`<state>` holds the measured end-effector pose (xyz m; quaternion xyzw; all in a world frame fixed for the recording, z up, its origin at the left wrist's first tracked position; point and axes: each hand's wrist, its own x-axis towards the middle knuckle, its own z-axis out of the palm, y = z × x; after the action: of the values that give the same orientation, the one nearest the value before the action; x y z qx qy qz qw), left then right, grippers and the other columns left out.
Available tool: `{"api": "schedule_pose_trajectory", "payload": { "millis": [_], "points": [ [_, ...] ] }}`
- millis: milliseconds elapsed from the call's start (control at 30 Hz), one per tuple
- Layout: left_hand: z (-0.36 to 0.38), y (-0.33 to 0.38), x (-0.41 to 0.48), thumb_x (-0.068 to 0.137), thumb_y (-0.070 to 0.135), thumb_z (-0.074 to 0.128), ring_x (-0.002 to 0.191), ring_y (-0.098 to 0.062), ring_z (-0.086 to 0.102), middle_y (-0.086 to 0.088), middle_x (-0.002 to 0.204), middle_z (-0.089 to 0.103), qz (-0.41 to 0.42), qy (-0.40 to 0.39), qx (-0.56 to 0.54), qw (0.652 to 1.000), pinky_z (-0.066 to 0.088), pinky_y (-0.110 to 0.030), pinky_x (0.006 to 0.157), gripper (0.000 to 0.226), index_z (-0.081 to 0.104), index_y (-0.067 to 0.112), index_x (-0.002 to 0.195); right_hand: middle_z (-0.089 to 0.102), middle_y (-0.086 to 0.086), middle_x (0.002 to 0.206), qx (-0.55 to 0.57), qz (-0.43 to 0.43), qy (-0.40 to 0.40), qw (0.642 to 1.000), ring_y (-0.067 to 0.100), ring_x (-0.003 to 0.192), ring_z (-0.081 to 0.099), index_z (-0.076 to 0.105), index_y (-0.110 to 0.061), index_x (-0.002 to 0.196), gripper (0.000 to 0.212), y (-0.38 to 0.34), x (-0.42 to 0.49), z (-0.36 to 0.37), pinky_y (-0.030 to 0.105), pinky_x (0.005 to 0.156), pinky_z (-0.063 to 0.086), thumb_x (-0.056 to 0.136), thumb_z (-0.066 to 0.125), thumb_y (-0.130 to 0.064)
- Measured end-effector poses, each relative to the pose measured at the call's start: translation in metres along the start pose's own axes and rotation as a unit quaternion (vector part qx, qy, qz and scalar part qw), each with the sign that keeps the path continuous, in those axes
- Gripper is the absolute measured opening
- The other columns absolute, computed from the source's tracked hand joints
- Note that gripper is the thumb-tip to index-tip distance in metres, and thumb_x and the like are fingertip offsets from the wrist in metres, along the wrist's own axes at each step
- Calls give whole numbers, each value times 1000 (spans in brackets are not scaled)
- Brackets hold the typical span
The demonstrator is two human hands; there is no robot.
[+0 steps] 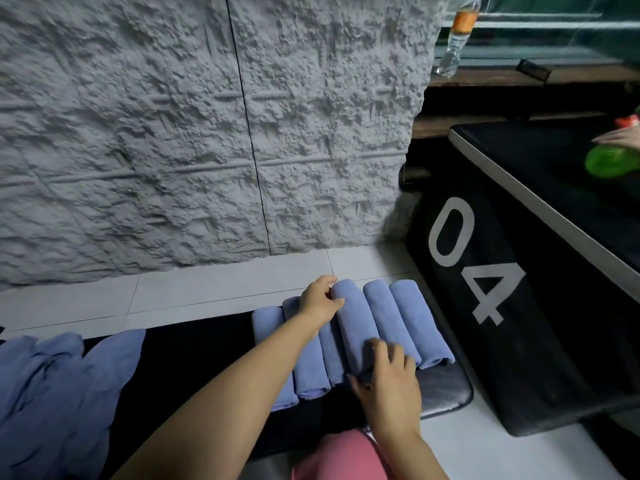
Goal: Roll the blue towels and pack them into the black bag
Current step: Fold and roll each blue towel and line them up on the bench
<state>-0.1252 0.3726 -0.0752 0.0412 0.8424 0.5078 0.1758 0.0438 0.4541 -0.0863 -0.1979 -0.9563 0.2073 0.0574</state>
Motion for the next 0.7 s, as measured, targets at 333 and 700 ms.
{"api": "schedule_pose_trajectory", "payload": {
  "millis": [333,700],
  "points": [
    [-17,-4,-16,88,1,55,113,-24,54,-11,121,60,-2,-1,15,1000,40,-25,94,36,56,7,124,19,0,151,-91,-95,-106,986,31,134,41,35,-15,145,60,-20,47,14,40,101,42,90,22,-38],
    [-173,-61,-96,86,6,61,103,-18,61,-5,113,66,41,54,95,993,44,-19,88,23,66,9,108,29,3,154,-131,-138,-75,979,34,142,24,33,-17,146,76,-72,40,0,44,111,16,83,22,-58]
  ]
}}
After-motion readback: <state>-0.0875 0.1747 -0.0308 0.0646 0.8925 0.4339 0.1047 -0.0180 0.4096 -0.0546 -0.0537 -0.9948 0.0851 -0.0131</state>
